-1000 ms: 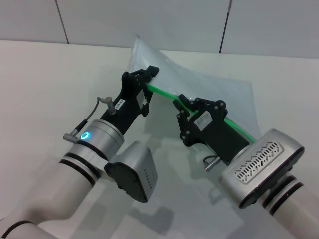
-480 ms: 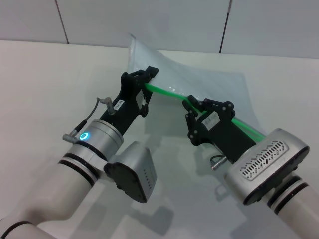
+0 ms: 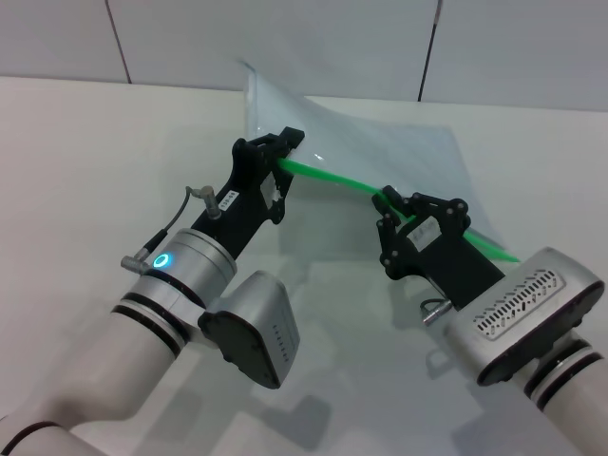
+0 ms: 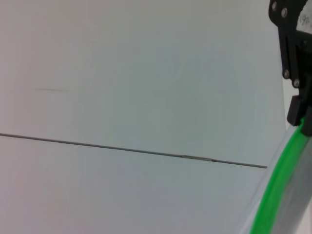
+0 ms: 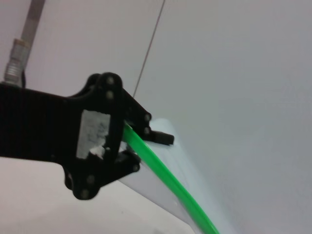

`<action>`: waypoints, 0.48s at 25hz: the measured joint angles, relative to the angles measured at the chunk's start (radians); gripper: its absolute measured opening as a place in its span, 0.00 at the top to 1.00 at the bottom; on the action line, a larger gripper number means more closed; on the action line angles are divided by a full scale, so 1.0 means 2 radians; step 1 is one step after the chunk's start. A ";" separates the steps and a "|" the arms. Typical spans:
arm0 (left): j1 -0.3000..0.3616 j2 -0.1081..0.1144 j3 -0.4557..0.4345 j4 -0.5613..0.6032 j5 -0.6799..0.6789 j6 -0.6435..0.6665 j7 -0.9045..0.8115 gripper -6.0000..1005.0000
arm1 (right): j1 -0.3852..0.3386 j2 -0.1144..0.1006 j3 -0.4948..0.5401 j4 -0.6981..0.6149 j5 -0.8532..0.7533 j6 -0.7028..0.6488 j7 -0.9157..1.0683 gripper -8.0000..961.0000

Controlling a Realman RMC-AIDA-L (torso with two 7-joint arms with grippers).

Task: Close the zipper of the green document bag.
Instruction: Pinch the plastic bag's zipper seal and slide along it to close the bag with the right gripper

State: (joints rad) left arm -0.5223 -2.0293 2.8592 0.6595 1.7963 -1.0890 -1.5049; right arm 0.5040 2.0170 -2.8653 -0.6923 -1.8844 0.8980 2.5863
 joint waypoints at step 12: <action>0.000 0.000 0.000 -0.001 0.000 0.000 0.000 0.94 | -0.003 0.001 0.000 0.015 0.021 0.000 0.000 0.91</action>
State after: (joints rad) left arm -0.5214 -2.0293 2.8594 0.6581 1.7962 -1.0881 -1.5049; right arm 0.4971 2.0185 -2.8655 -0.6619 -1.8418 0.8990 2.5863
